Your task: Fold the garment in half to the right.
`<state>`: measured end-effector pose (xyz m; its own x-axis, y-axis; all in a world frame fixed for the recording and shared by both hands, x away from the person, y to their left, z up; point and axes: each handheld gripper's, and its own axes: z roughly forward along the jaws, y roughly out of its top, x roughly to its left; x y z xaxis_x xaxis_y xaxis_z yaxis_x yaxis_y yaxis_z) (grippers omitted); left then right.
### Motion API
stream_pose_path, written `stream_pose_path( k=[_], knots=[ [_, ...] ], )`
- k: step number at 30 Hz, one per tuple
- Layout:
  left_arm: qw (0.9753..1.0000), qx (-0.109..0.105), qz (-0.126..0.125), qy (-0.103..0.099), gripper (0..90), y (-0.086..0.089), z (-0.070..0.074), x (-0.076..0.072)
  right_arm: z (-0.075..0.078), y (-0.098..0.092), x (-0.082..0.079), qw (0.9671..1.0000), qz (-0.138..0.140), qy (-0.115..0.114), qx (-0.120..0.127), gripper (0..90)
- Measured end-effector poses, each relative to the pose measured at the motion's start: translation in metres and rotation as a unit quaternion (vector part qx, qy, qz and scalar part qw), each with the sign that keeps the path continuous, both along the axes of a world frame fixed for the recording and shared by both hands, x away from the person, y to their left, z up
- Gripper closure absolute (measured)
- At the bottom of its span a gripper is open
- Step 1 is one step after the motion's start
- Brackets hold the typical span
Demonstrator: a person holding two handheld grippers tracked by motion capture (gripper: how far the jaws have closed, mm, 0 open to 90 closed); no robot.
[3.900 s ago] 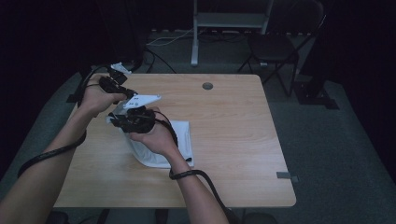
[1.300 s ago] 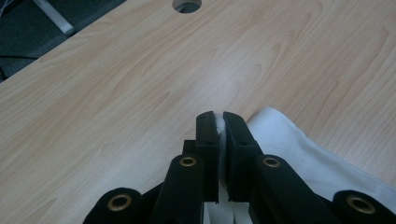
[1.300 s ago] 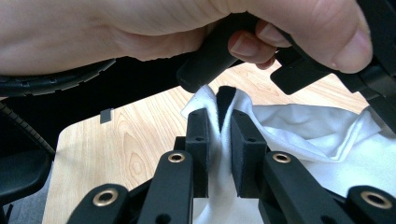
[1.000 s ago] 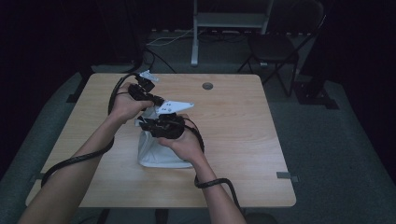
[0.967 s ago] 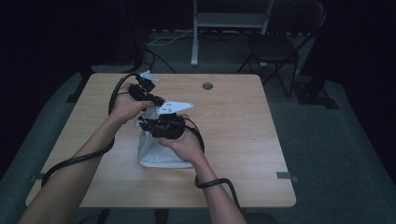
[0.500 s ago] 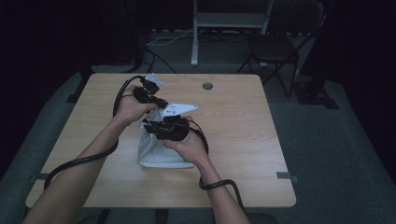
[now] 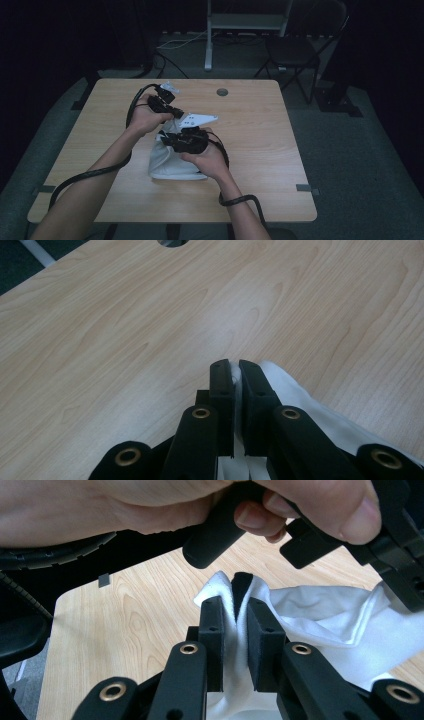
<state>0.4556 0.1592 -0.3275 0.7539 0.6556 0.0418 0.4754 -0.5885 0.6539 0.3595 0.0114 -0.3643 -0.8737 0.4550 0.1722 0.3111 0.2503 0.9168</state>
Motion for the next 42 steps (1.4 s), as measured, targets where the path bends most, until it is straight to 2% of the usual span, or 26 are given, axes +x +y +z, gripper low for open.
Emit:
stream_pose_path(
  k=[16, 42],
  knots=[
    [1.0000, 0.001, -0.005, 0.007, 85.3, -0.009, -0.009, 0.000, -0.012, -0.011, -0.004, 0.9998, -0.007, 0.014, -0.007, 79.3],
    [0.9998, 0.005, -0.017, 0.012, 85.1, -0.021, -0.019, -0.001, -0.025, -0.025, -0.006, 0.9994, -0.018, 0.024, -0.014, 79.2]
  ],
)
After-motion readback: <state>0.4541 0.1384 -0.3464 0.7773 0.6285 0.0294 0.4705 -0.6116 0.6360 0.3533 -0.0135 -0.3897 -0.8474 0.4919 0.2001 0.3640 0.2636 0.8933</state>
